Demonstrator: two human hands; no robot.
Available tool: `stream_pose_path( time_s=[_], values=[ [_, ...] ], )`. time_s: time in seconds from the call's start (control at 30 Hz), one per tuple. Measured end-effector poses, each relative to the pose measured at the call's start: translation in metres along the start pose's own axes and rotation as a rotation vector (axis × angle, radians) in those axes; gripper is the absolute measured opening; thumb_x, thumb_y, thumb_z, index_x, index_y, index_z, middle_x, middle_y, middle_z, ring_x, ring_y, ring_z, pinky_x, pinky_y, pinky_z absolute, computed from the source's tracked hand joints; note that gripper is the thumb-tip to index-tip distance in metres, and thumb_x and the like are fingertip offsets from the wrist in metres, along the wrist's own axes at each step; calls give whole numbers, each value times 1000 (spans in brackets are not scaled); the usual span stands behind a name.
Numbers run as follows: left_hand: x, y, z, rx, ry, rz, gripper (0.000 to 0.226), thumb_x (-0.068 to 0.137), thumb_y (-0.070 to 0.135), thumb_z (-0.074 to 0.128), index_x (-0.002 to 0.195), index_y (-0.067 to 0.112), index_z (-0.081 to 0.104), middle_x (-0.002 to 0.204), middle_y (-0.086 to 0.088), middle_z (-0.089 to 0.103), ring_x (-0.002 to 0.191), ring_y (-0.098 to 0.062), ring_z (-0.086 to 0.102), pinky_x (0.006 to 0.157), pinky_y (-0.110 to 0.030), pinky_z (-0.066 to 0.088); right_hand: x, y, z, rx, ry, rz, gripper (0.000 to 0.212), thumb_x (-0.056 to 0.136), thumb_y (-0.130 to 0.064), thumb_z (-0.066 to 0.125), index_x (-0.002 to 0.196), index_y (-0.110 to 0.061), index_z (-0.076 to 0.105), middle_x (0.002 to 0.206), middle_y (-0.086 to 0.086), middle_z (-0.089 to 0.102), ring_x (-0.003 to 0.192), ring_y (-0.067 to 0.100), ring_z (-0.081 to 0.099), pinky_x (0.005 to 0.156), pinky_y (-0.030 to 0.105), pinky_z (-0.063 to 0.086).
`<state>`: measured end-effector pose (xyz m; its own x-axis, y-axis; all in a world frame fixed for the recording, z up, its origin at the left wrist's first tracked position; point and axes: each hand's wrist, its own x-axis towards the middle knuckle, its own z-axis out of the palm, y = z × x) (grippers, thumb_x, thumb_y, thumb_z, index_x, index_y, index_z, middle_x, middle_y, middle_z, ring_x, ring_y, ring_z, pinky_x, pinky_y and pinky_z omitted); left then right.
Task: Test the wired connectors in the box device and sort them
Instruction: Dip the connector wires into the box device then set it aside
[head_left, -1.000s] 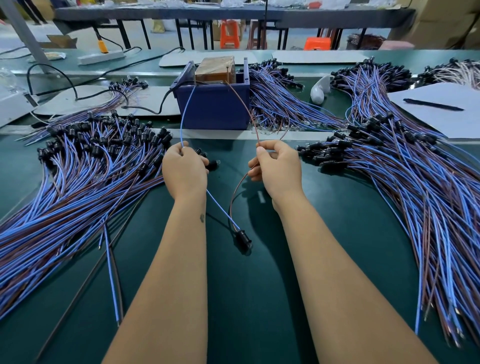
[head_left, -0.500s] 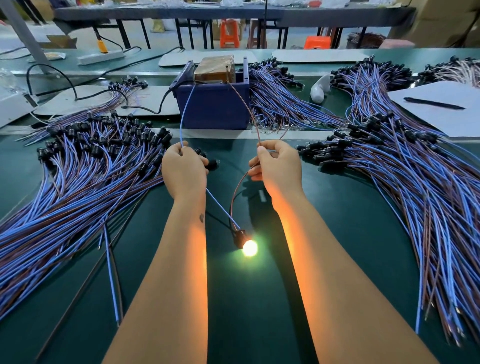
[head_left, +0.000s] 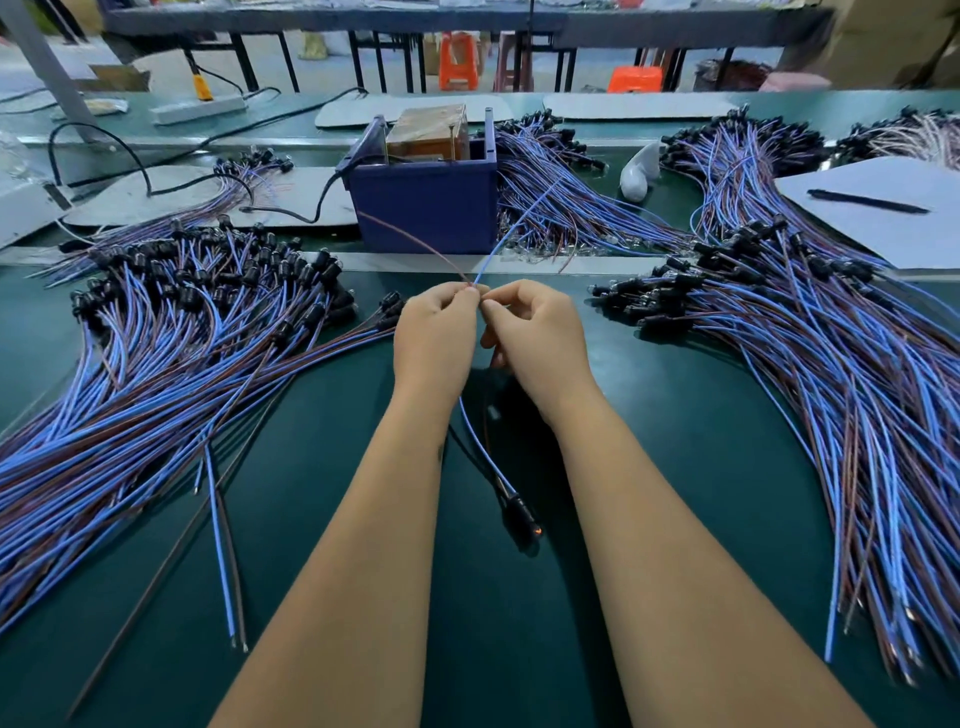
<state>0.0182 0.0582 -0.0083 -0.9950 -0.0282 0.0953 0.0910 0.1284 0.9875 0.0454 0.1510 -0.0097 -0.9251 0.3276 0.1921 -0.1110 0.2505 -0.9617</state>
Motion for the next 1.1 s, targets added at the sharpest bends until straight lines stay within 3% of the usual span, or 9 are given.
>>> stream_pose_path(
  time_s=[0.07, 0.17, 0.3, 0.5, 0.6, 0.73, 0.83, 0.97, 1.1],
  values=[
    [0, -1, -4, -58, -23, -9, 22, 90, 24, 59, 77, 17, 75, 72, 2, 64, 70, -13, 52, 70, -32, 44, -1, -1, 0, 11, -40, 0, 17, 92, -12, 60, 79, -21, 65, 59, 0, 62, 45, 13, 52, 51, 30, 46],
    [3, -1, -9, -148, -16, -38, 18, 91, 22, 64, 78, 17, 75, 63, 8, 64, 63, -11, 54, 68, -31, 47, -3, -5, -1, 52, -117, 22, 10, 92, -11, 62, 84, -16, 65, 62, 1, 62, 41, 5, 49, 43, 17, 40],
    [8, 2, -15, -374, 54, -132, 16, 95, 18, 59, 81, 15, 66, 47, 12, 44, 43, -6, 36, 42, -18, 32, -5, -7, -7, -61, -308, 78, 12, 86, -21, 73, 77, -15, 67, 60, 0, 59, 45, 8, 50, 46, 19, 40],
    [12, 7, -27, -756, 139, -288, 18, 100, 14, 51, 82, 15, 58, 50, 6, 51, 42, -5, 47, 39, -15, 36, -6, -8, -14, -253, -364, 54, 22, 82, -30, 76, 77, -9, 76, 61, 0, 52, 55, 6, 41, 53, 19, 35],
    [14, 7, -34, -854, 180, -304, 21, 101, 18, 50, 80, 17, 54, 50, 7, 53, 42, -6, 48, 40, -16, 36, -5, -7, -19, -306, -275, 24, 22, 85, -32, 73, 72, -13, 75, 56, -5, 54, 53, 5, 43, 55, 19, 38],
    [15, 4, -46, -1001, 199, -292, 22, 102, 22, 49, 81, 18, 56, 55, 8, 57, 47, -6, 51, 44, -16, 39, -1, -3, -29, -330, 195, -109, 23, 92, -31, 63, 73, -18, 65, 61, -6, 57, 63, 17, 53, 61, 30, 39],
    [15, 1, -44, -793, 191, -225, 20, 102, 21, 50, 84, 20, 59, 56, 12, 60, 48, -2, 54, 44, -15, 41, 3, -4, -36, 36, 414, -74, 19, 95, -19, 58, 77, -21, 61, 61, -1, 61, 54, 18, 60, 58, 32, 50],
    [11, -5, -25, -212, 120, -45, 22, 99, 17, 56, 78, 23, 58, 52, 12, 61, 47, -1, 53, 49, -18, 41, 4, -8, -45, 657, 430, 60, 25, 89, 3, 42, 84, -6, 65, 67, 9, 64, 56, 19, 64, 53, 23, 50],
    [5, -12, -13, 318, -13, 150, 22, 94, 21, 59, 74, 29, 59, 64, 14, 64, 63, -3, 58, 68, -24, 45, 6, -5, -53, 701, 453, 85, 22, 93, -4, 48, 80, -5, 66, 67, 7, 64, 57, 17, 65, 57, 23, 52]
  ],
)
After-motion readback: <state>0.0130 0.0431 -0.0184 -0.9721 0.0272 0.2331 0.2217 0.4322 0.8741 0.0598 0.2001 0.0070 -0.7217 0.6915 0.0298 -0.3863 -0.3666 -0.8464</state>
